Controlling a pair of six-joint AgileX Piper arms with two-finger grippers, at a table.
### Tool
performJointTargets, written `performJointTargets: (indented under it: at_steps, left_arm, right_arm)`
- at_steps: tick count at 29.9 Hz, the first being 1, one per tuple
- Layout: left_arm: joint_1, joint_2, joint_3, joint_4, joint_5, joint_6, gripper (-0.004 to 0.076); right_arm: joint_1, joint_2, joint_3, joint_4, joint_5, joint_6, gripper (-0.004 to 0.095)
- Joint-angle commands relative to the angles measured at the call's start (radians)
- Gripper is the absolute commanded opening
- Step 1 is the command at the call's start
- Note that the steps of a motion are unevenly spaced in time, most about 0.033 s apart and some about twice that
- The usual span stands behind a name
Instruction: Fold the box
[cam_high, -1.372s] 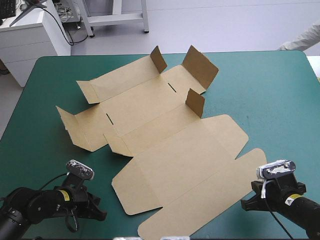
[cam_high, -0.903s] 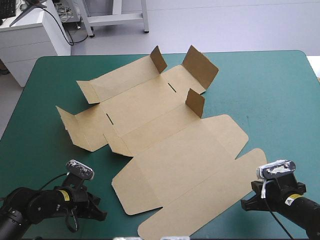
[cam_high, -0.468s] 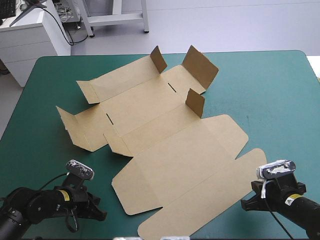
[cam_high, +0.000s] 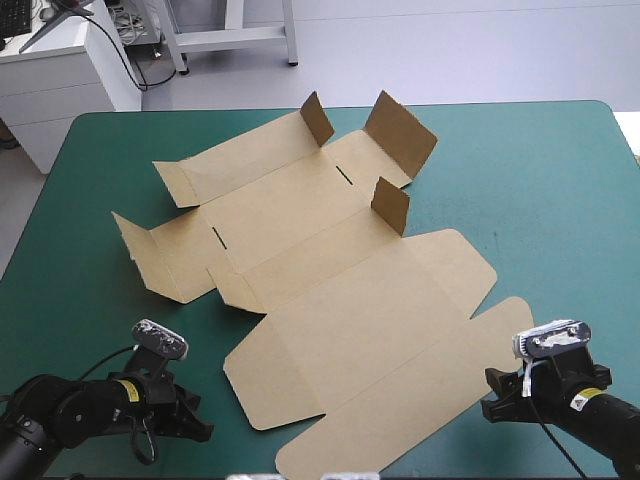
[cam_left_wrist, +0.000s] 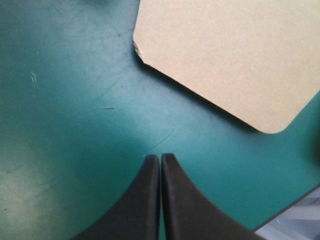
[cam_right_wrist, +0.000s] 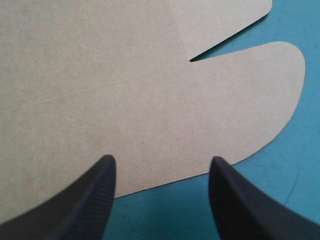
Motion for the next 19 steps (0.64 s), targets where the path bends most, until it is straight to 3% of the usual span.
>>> performJointTargets:
  at_steps: [1,9,19]
  left_arm:
    - [-0.005,-0.007,-0.024,-0.023,-0.025,0.001,-0.0008]
    - [-0.005,-0.007,-0.024,-0.023,-0.025,0.001,-0.0008]
    - [-0.005,-0.007,-0.024,-0.018,-0.025,0.001,-0.0008]
  right_arm:
    - [0.004,0.002,-0.066,0.021,0.003,-0.009,0.0671]
    - [0.004,0.027,-0.270,0.019,0.088,-0.012,0.0671]
    - [0.004,0.315,-0.620,0.019,0.225,-0.037,0.0671]
